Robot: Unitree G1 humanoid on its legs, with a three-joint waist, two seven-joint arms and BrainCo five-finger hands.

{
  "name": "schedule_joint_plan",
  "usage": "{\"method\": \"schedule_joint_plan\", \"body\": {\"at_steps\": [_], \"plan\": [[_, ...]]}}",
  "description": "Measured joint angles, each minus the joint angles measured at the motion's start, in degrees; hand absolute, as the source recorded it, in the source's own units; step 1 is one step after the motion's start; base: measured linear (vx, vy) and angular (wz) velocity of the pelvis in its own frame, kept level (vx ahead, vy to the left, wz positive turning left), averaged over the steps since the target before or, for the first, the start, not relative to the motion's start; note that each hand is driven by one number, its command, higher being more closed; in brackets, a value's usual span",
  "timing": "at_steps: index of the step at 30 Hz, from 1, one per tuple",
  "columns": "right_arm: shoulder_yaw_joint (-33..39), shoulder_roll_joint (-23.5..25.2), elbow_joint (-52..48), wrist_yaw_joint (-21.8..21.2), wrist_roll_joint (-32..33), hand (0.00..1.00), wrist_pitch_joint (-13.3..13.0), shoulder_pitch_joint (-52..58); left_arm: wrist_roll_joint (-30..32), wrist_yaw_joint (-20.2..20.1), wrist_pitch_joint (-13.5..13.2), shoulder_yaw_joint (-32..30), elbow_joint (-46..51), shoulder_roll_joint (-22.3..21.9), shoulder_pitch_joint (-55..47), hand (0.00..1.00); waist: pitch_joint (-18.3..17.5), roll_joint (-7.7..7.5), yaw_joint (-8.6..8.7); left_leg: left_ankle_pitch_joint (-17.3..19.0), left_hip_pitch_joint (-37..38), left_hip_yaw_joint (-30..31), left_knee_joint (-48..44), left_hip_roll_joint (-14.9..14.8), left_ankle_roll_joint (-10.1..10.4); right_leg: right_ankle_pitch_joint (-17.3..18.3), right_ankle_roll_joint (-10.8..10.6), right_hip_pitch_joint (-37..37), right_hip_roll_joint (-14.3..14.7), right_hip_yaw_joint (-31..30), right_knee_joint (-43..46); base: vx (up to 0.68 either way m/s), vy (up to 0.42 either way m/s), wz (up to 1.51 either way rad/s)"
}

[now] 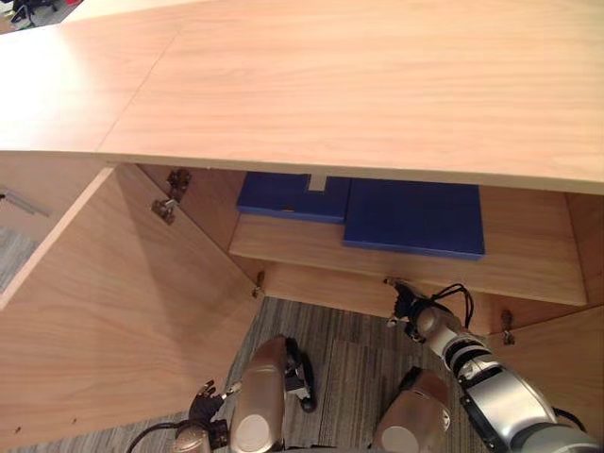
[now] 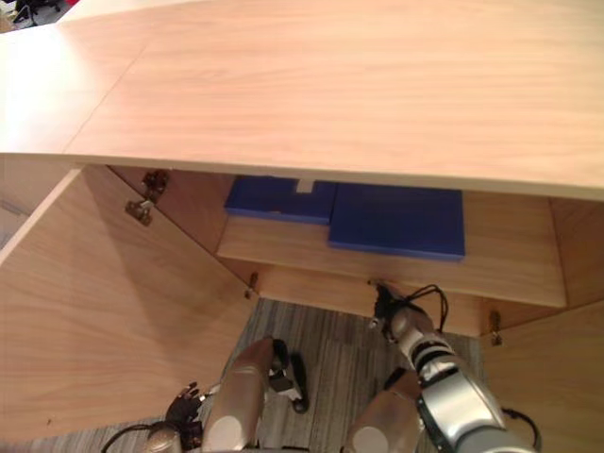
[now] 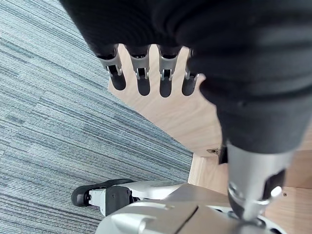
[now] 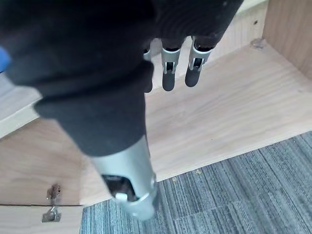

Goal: Walk over to the cabinet, pick up the folder, carry it to the office cabinet, place the folder inside the office cabinet, then close the office cabinet door

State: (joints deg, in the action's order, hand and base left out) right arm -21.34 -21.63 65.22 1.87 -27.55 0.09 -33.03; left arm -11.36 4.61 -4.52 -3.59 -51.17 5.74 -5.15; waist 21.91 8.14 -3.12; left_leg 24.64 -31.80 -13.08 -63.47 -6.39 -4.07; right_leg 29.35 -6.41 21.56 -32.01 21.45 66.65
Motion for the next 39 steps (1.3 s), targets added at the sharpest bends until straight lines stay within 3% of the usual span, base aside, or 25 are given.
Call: {"method": "schedule_joint_plan", "body": {"at_steps": [9,15,20,26,31,36,39], "plan": [[4.46,-0.72,2.02,0.77,7.36,0.0,0.64,-2.94,-0.17,-0.15,0.17,0.11,1.23,0.0,-0.86,0.0,1.23,1.2,-0.58,-0.44,-1.25,0.87,-0.15,0.55,-0.61,0.09,-0.09,0.55,-0.21,0.53,0.37,0.01,0.002,0.04],[4.44,-1.49,1.74,-1.38,16.83,0.0,0.78,-3.29,-0.19,-1.29,0.21,0.09,1.2,0.0,-1.61,0.0,1.39,1.19,-0.56,-0.47,-1.7,1.29,-0.13,1.01,-0.67,0.29,-0.35,0.36,-0.58,1.24,0.37,0.02,-0.006,0.05],[1.32,-5.57,-5.55,-6.34,19.98,0.0,0.59,-3.32,-0.2,-2.41,0.37,-0.14,1.18,0.03,-2.72,0.0,1.76,0.64,-0.14,-0.52,-1.59,1.25,-0.06,0.96,-0.79,0.29,-0.36,0.21,-0.56,1.35,0.32,0.0,0.0,0.0],[-3.52,-14.14,-16.33,-12.0,24.73,0.0,-1.77,-4.94,-0.67,-4.2,0.55,-0.17,1.14,0.79,-3.84,0.0,2.72,-0.94,-0.21,-0.57,-0.25,0.94,0.71,0.39,-0.77,0.24,-0.38,-0.92,-0.02,1.41,-0.55,0.01,-0.012,-0.02],[-10.05,-19.36,-23.81,-20.61,29.03,0.0,-1.77,-4.42,-0.66,-6.18,0.55,-0.45,1.09,1.76,-4.69,0.0,3.09,-2.21,-0.3,-0.47,0.44,0.9,1.46,-0.08,-0.37,0.07,-0.55,-1.77,0.74,1.8,-1.78,0.04,-0.021,-0.03],[-10.35,-21.13,-27.99,-26.39,33.77,0.0,-1.77,-3.19,-0.37,-7.0,0.55,-1.4,1.06,2.37,-4.81,0.0,2.97,-3.95,-1.02,-0.33,1.85,0.74,2.48,-0.19,-0.11,0.07,-0.56,-3.01,1.18,1.98,-2.92,0.05,-0.019,-0.03],[-10.52,-21.34,-27.99,-26.91,33.73,0.0,-1.75,-3.18,-0.36,-7.44,0.55,-2.08,1.05,2.47,-4.97,0.0,2.69,-4.67,-1.22,-0.28,1.9,0.71,2.6,-0.24,-0.04,0.06,-0.57,-3.09,1.3,1.99,-3.14,0.02,-0.004,-0.01]]}}
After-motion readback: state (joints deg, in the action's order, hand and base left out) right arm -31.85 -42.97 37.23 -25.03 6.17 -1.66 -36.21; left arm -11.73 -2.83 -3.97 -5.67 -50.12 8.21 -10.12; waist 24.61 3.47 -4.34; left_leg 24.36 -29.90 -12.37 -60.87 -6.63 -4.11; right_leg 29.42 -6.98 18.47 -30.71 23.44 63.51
